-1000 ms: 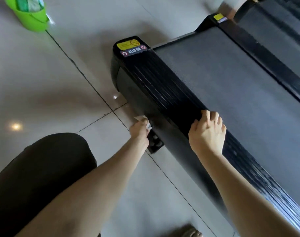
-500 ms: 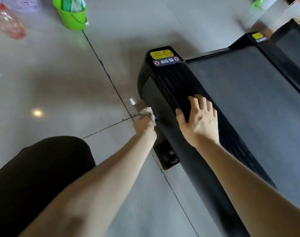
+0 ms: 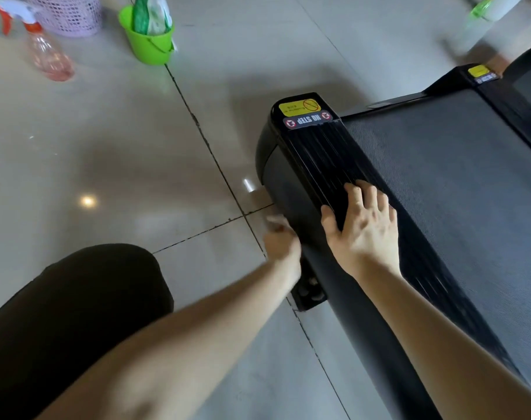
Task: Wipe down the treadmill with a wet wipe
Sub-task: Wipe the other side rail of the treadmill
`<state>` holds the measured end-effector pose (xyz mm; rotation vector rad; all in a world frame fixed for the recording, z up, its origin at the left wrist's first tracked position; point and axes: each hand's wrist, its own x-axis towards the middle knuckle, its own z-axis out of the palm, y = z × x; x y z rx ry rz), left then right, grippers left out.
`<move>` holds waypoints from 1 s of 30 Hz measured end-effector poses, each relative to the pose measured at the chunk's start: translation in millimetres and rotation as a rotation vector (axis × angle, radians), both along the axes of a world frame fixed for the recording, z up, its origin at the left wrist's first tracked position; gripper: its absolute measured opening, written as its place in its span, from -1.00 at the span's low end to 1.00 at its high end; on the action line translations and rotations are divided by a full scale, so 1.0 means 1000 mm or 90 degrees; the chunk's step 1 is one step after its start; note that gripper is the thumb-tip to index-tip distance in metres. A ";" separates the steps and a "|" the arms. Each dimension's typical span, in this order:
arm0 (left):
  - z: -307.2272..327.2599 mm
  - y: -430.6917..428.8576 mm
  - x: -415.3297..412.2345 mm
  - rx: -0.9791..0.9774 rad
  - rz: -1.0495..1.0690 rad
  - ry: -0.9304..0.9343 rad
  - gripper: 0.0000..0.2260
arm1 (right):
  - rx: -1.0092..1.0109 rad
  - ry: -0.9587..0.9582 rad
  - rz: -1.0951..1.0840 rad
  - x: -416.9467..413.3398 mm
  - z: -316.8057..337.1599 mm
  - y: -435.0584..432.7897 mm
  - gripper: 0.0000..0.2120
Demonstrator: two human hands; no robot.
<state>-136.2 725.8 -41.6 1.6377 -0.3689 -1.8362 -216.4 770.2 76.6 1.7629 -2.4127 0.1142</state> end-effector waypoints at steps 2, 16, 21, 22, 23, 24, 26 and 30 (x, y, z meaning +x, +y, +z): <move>0.015 -0.054 0.009 -0.061 0.073 0.004 -0.69 | 0.002 0.003 -0.001 0.000 -0.001 0.000 -0.39; 0.015 -0.046 0.000 -0.282 0.053 0.027 -0.60 | 0.008 0.015 0.000 0.004 0.001 -0.001 -0.39; 0.010 -0.023 -0.016 -0.364 0.041 0.049 -0.51 | 0.019 0.024 -0.002 0.002 0.000 0.001 -0.39; 0.002 0.002 -0.026 -0.435 0.015 0.040 -0.52 | 0.018 0.021 -0.001 0.002 0.000 0.001 -0.39; -0.004 0.019 -0.030 -0.484 -0.024 -0.001 -0.51 | 0.019 0.016 0.001 0.002 0.000 0.000 -0.39; -0.011 0.023 -0.031 -0.497 -0.066 -0.056 -0.51 | 0.020 0.013 0.001 0.002 0.000 0.000 -0.39; -0.004 -0.006 -0.019 -0.550 -0.060 -0.117 -0.58 | 0.019 0.015 0.003 0.003 0.001 -0.001 -0.39; 0.002 -0.076 0.011 -0.816 -0.044 -0.265 -0.48 | 0.012 0.025 0.002 0.002 0.000 -0.002 -0.41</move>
